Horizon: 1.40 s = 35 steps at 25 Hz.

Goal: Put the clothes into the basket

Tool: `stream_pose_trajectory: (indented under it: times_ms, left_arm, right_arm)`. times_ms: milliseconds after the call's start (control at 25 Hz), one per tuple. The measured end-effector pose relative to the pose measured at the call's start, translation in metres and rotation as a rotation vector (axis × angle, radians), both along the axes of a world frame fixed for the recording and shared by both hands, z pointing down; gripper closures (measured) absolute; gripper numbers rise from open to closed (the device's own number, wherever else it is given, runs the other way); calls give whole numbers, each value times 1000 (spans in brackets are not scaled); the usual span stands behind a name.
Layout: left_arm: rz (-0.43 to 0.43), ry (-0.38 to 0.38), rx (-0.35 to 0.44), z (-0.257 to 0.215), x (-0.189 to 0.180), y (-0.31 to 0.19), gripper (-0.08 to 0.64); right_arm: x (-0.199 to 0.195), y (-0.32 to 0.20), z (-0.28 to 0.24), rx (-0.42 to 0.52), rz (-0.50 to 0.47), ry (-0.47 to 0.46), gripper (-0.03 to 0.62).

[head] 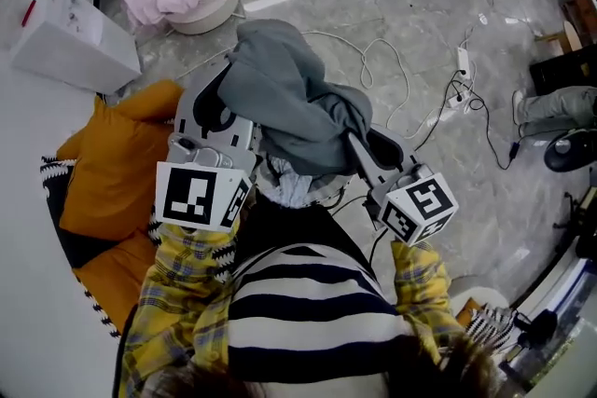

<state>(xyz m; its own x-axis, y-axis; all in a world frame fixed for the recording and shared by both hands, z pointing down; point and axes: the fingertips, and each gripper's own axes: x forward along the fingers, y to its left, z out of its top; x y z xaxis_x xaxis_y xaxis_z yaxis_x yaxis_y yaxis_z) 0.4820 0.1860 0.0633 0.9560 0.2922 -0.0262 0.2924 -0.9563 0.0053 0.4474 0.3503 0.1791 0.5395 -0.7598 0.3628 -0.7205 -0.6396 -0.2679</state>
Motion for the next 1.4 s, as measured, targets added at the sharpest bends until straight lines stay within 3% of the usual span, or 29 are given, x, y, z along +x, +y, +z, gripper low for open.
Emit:
stream_pose_trajectory:
  times_ms: [240, 440, 840, 1000, 1120, 1240, 1400]
  left_arm:
    - [85, 1, -24, -1, -8, 37, 492]
    - [118, -79, -26, 30, -11, 56, 492]
    - [126, -388, 2, 156, -35, 60, 492]
    - [154, -521, 14, 210, -52, 69, 492]
    - [173, -602, 23, 245, -65, 77, 491]
    - [201, -684, 75, 278, -76, 84, 491]
    - [218, -773, 208, 313, -88, 85, 491]
  right_arm:
    - [-2, 24, 2, -12, 45, 0, 505]
    - [-4, 43, 19, -49, 90, -33, 505]
    - [-7, 51, 98, -121, 129, -156, 505]
    - [-14, 42, 129, -105, 109, -239, 503]
    - [-18, 31, 144, -131, 73, -246, 503]
    - [-22, 26, 165, -170, 50, -271, 502]
    - [-25, 30, 188, -197, 51, -326, 503]
